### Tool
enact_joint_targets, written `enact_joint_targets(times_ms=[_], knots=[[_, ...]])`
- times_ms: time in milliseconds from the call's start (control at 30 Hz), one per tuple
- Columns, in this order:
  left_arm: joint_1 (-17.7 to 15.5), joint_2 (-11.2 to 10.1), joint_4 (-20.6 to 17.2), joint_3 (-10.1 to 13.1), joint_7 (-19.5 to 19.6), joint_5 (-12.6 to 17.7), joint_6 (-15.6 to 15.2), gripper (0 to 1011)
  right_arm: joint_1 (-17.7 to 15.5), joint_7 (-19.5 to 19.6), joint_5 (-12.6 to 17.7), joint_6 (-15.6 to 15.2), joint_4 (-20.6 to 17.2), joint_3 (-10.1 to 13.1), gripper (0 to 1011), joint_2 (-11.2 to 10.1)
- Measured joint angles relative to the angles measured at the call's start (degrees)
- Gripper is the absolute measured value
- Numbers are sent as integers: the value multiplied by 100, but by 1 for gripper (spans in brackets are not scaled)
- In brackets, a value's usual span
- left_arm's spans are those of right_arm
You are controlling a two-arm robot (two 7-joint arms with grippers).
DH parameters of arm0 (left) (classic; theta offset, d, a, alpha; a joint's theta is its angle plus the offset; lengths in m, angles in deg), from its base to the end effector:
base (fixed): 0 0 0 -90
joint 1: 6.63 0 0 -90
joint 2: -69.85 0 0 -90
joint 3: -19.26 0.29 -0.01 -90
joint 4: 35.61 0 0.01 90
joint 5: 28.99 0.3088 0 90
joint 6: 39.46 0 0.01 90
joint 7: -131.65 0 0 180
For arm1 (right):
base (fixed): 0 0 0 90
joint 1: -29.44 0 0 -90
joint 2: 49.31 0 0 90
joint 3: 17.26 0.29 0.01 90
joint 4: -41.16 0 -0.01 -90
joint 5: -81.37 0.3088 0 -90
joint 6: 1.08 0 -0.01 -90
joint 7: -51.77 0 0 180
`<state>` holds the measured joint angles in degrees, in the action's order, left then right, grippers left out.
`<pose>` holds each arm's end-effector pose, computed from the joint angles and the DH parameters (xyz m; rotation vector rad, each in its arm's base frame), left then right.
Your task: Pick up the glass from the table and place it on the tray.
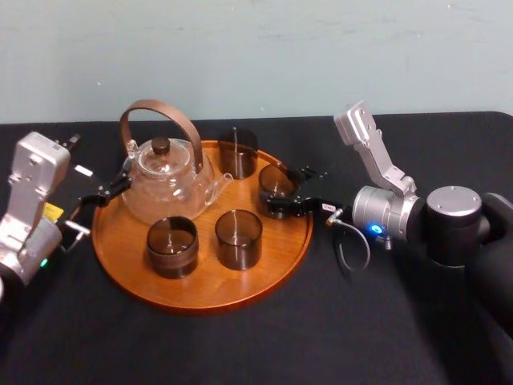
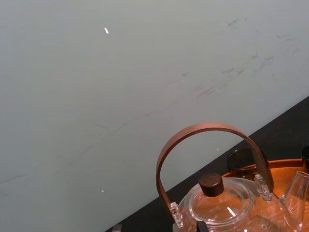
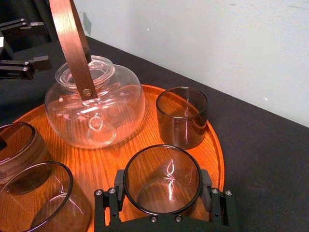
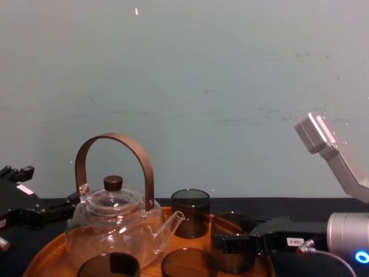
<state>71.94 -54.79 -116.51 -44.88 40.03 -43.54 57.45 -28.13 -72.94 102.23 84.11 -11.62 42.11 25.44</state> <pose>0.3581 0.0827 -0.3023 0.3043 -0.2850 1.2480 0.4595 -0.0025 -0.3107 -0.2846 0.1766 -0.7094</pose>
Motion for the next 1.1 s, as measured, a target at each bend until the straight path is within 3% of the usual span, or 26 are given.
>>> enact_joint_targets(times_ms=[233, 533, 767, 1100], knots=[[0, 0, 0, 0, 0, 0, 0, 1001, 0, 0, 7, -2, -3, 0, 1000, -2], [0, 0, 0, 0, 0, 0, 0, 1001, -44, -8, 39, 15, -74, 33, 1002, -23], [0, 0, 0, 0, 0, 0, 0, 1001, -172, 11, 88, 38, -353, 114, 1002, -110], [0, 0, 0, 0, 0, 0, 0, 1002, -450, 139, 188, -59, -1127, 245, 1002, -394]])
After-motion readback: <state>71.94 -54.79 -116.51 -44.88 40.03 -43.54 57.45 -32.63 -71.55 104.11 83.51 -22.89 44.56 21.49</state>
